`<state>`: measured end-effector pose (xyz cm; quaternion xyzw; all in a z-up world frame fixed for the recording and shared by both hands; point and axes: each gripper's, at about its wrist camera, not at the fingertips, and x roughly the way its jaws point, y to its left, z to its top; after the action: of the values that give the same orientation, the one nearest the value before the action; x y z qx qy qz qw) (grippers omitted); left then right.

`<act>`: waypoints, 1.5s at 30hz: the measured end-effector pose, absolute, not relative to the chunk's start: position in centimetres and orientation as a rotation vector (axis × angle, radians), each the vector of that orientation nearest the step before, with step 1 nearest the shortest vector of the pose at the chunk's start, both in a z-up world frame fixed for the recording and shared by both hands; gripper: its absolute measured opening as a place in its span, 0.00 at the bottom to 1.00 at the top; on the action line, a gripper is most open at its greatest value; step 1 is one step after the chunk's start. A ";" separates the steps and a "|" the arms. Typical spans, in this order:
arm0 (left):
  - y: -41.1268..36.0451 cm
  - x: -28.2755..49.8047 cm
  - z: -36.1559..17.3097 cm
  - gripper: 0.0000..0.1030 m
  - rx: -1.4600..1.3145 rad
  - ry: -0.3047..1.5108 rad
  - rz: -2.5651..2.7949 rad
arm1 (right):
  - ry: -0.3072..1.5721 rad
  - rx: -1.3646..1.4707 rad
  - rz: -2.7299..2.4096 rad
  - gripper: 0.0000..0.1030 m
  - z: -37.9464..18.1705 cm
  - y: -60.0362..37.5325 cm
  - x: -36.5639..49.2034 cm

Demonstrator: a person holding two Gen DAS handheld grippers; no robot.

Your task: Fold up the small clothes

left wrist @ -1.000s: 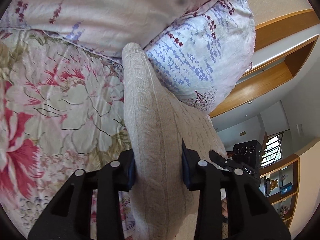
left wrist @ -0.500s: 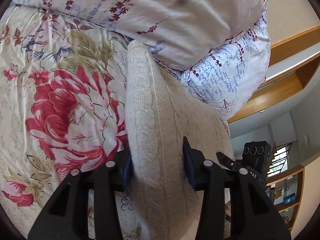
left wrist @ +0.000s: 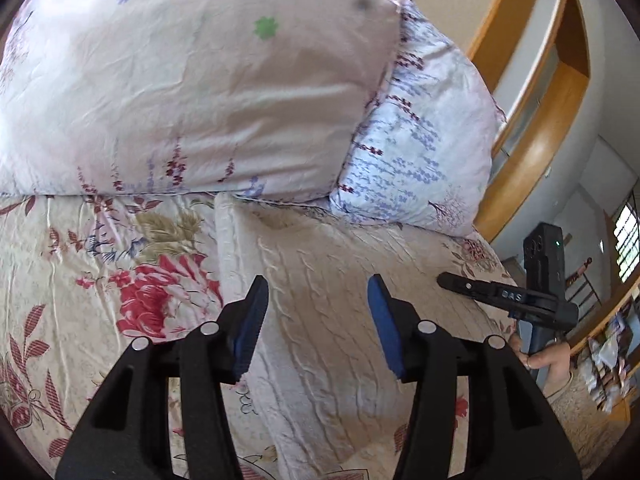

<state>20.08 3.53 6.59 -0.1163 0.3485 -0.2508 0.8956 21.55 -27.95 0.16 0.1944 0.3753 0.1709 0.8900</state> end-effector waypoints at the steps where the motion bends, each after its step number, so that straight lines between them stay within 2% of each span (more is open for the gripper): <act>1: 2.9 20.0 6.5 0.51 -0.224 0.735 -0.538 | 0.787 0.387 0.325 0.11 -0.1 -27.9 21.7; 8: 0.4 19.7 4.9 0.50 -0.121 0.772 -0.545 | 0.865 0.369 0.214 0.11 -2.5 -28.9 22.5; 13: -1.2 20.1 3.5 0.51 -0.020 0.800 -0.488 | 0.819 0.287 0.200 0.12 -1.5 -27.9 21.7; 15: -1.6 19.9 3.4 0.51 0.010 0.784 -0.473 | 0.782 0.279 0.171 0.28 -0.6 -28.0 20.8; 16: -1.4 19.6 3.7 0.52 0.005 0.776 -0.473 | 0.748 0.268 0.151 0.42 0.1 -28.1 20.0; 17: -1.1 19.3 4.0 0.54 -0.012 0.766 -0.481 | 0.701 0.254 0.146 0.45 1.0 -28.1 19.1; 20: 0.1 17.8 4.9 0.57 -0.035 0.738 -0.468 | 0.583 0.180 0.193 0.45 3.2 -26.8 15.8; 23: 1.0 16.4 4.9 0.62 0.006 0.726 -0.412 | 0.544 0.082 0.261 0.45 4.1 -24.4 13.6; 33: 1.7 15.8 2.5 0.67 0.047 0.825 -0.354 | 0.689 -0.102 0.234 0.45 -0.1 -19.8 13.5; 39: 2.2 16.0 1.1 0.69 0.026 0.881 -0.380 | 0.695 -0.247 0.188 0.46 -1.4 -18.5 12.7; 45: 2.5 16.0 0.5 0.70 0.005 0.904 -0.393 | 0.695 -0.260 0.207 0.47 -1.7 -19.4 12.7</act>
<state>16.02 2.50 0.46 0.0026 0.4338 -0.1889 0.8810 12.66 -19.42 -1.69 -0.1268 0.3388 0.1011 0.9268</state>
